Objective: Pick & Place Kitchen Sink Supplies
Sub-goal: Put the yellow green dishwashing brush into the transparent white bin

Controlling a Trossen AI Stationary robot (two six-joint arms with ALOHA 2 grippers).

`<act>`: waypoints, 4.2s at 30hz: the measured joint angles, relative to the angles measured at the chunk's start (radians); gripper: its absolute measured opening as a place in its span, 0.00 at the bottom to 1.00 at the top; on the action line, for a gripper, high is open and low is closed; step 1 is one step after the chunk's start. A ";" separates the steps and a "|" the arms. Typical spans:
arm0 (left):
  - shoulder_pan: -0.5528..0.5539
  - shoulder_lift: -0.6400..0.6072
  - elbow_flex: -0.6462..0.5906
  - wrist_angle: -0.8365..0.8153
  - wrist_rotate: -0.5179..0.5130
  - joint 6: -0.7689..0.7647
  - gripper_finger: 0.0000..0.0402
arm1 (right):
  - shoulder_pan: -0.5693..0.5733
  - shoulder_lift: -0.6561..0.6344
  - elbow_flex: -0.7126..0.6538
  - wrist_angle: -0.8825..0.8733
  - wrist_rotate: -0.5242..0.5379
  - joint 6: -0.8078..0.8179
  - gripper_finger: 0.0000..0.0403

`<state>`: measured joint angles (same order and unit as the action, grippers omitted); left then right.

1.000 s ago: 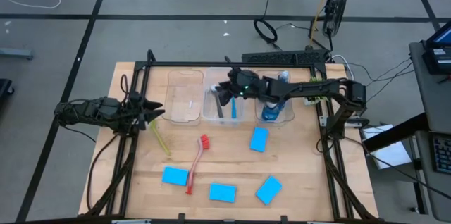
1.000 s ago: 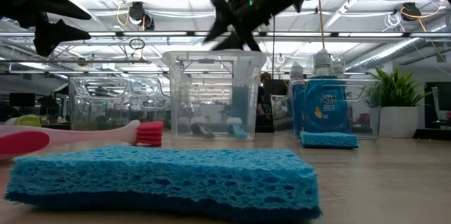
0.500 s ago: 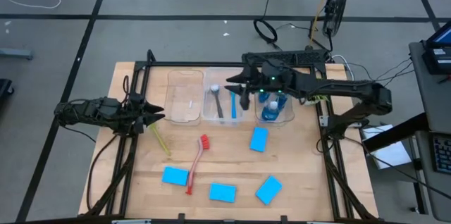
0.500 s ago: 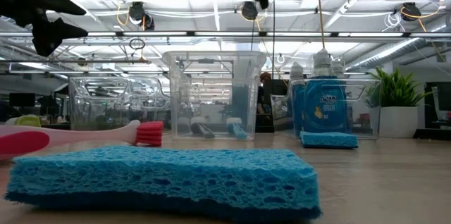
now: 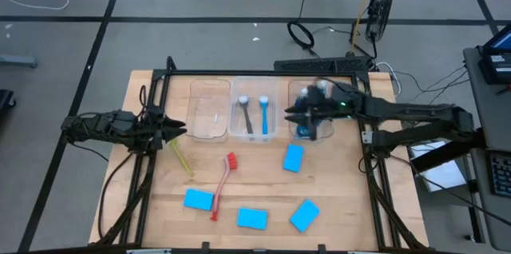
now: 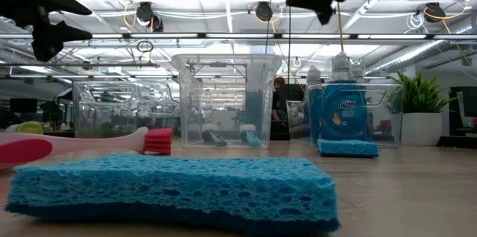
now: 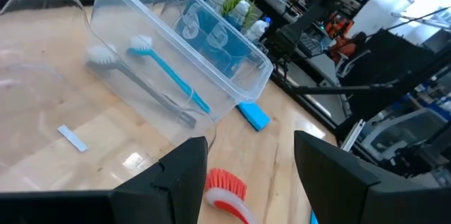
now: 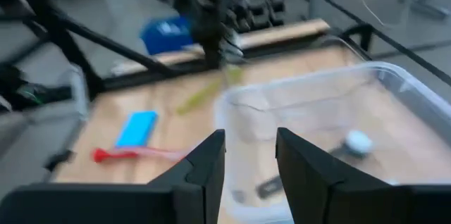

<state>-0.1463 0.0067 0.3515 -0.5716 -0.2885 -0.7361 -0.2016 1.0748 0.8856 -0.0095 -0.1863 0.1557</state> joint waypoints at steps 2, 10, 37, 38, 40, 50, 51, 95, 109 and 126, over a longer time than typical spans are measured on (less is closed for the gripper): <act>0.000 0.000 0.000 0.001 0.000 -0.012 0.53 | 0.000 -0.077 -0.096 0.084 -0.002 0.035 0.28; 0.000 0.000 0.000 0.000 0.001 -0.059 0.53 | 0.000 -0.377 -0.469 0.457 0.001 0.155 0.27; 0.000 0.838 0.684 -0.996 0.329 -0.409 0.53 | 0.000 -0.728 -0.818 0.557 0.028 0.329 0.19; 0.000 0.853 0.684 -0.989 0.343 -0.427 0.53 | 0.000 -0.733 -0.818 0.558 0.027 0.330 0.18; 0.000 0.884 0.684 -0.980 0.370 -0.462 0.53 | 0.000 -0.744 -0.812 0.554 0.025 0.327 0.18; 0.000 1.004 0.682 -0.913 0.334 -0.546 0.53 | 0.000 -0.802 -0.786 0.556 -0.029 0.283 0.19; 0.000 1.015 0.682 -0.918 0.323 -0.566 0.53 | 0.000 -0.812 -0.786 0.558 -0.028 0.291 0.19; -0.261 1.054 0.128 -0.337 0.183 -1.552 0.53 | 0.000 -0.859 -0.782 0.548 -0.054 0.340 0.21; -0.260 1.051 0.030 -0.217 0.236 -1.592 0.53 | 0.000 -0.858 -0.782 0.543 -0.050 0.352 0.21; -0.261 1.053 0.026 -0.245 0.366 -1.573 0.22 | 0.000 -0.858 -0.782 0.529 -0.046 0.353 0.21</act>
<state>-0.4072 1.0595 0.3775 -0.8162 0.0775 -2.3089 -0.2013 0.2165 0.1036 0.5199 -0.2327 0.5087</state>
